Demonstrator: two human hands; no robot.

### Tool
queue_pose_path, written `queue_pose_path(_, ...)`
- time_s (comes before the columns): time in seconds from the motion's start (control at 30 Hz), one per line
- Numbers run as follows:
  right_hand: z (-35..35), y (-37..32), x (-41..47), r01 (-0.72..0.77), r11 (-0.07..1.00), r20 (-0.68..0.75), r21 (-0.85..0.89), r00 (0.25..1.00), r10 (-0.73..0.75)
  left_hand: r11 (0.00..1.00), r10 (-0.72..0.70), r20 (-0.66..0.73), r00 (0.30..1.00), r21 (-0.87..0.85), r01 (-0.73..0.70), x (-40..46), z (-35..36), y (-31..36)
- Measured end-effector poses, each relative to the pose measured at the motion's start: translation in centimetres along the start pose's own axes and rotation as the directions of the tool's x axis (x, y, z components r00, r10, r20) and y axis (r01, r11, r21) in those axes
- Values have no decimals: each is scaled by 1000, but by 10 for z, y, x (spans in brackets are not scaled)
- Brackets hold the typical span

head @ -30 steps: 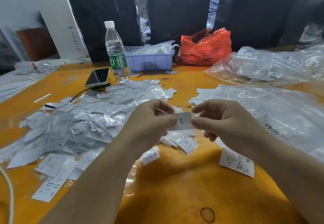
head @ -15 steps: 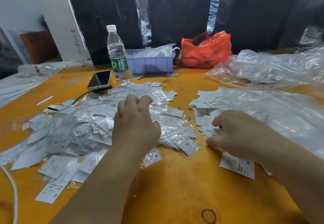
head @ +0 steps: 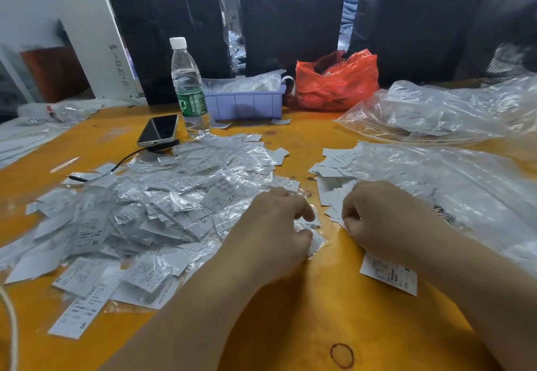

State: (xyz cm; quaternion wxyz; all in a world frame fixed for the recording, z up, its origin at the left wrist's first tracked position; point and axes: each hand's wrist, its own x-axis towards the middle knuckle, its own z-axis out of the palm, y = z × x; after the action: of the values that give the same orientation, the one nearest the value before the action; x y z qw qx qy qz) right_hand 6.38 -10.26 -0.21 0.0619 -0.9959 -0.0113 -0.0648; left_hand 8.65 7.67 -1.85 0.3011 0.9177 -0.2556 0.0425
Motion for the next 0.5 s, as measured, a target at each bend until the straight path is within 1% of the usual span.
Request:
queue_pose_path(0.07, -1, -1, 1, 5, 999, -16, 48, 1000, -4, 1000, 3, -9, 1000, -23, -3, 0, -2, 0)
queue_pose_path(0.13, -1, -1, 1, 7, 994, -75, 110, 997, 2, 999, 14, -16, 1000, -46, -15, 0, -3, 0)
queue_pose_path(0.17, -2, -1, 1, 7, 995, -91, 104, 996, 3, 998, 26, -22, 999, -57, -27, 0, -3, 1)
queue_pose_path(0.27, -3, -2, -2, -28, 999, 34, 30, 999, 27, 995, 48, -34, 998, -90, -51, -2, -2, 5)
queue_pose_path(0.3, -2, -2, -3, -29, 1000, 42, 11, 999, 29, 994, 51, -29, 998, -94, -53, -2, -2, 5)
queue_pose_path(0.4, -1, -3, -3, -20, 1000, -21, -13, 1000, 19, 994, 46, -5, 999, -96, -46, -3, -1, 6)
queue_pose_path(0.5, 1, -4, -1, -5, 997, -75, 74, 997, 10, 995, 38, 9, 999, -94, -37, -2, -1, 5)
